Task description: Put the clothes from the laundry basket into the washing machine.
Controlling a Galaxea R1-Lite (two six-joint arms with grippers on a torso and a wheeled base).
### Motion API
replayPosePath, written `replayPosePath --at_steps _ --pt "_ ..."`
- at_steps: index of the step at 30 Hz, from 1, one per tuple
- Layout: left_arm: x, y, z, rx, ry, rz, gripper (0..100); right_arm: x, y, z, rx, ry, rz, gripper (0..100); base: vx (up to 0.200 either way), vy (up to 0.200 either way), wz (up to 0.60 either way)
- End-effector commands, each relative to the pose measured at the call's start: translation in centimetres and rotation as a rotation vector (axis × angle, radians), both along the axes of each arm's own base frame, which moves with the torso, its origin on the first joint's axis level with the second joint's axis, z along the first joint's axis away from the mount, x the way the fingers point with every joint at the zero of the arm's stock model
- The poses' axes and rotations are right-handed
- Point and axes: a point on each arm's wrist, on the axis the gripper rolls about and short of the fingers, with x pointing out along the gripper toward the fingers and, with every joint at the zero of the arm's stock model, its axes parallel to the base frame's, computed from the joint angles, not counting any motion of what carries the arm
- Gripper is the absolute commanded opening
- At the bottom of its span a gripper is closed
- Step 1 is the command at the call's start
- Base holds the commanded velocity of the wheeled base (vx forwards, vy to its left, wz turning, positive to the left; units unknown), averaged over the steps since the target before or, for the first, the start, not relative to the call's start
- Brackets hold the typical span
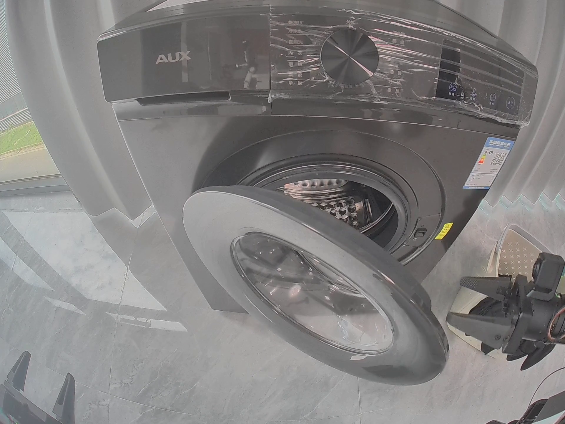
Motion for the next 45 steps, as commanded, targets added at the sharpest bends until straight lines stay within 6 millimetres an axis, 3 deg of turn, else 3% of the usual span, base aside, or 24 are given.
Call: replayPosePath --at_steps 1,7,12,19,25,32,37,42,45 --pt "0.0 0.0 -0.5 0.001 0.000 0.001 100 1.9 -0.1 0.0 -0.008 0.034 -0.053 100 0.000 0.000 0.00" --pt "0.0 0.0 -0.5 -0.001 0.000 -0.001 100 2.5 0.2 -1.0 -0.034 0.084 -0.047 100 0.000 0.000 0.00" --pt "0.0 0.0 -0.5 -0.001 0.000 -0.001 100 3.0 1.0 -2.1 -0.074 0.128 -0.035 100 -0.200 0.000 0.00" --pt "0.0 0.0 -0.5 -0.001 0.000 0.001 100 1.6 2.7 -2.9 -0.108 0.149 0.059 100 -0.200 0.000 0.00" --pt "0.0 0.0 -0.5 -0.001 0.000 -0.001 100 0.6 3.4 -3.2 -0.115 0.156 0.124 100 0.000 0.000 0.00" --pt "0.0 0.0 -0.5 -0.001 0.001 -0.001 100 3.1 3.2 -2.3 -0.100 0.141 -0.011 100 0.000 0.000 0.00" --pt "0.0 0.0 -0.5 -0.001 0.000 -0.001 100 4.7 4.1 -3.6 -0.139 0.179 -0.055 100 0.000 0.000 0.00" --pt "0.0 0.0 -0.5 -0.001 0.000 -0.001 100 6.0 5.8 -4.9 -0.160 0.185 -0.054 100 0.000 0.000 0.00" --pt "0.0 0.0 -0.5 -0.001 0.000 -0.001 100 7.6 7.9 -6.0 -0.164 0.182 -0.098 100 0.000 0.000 0.00"
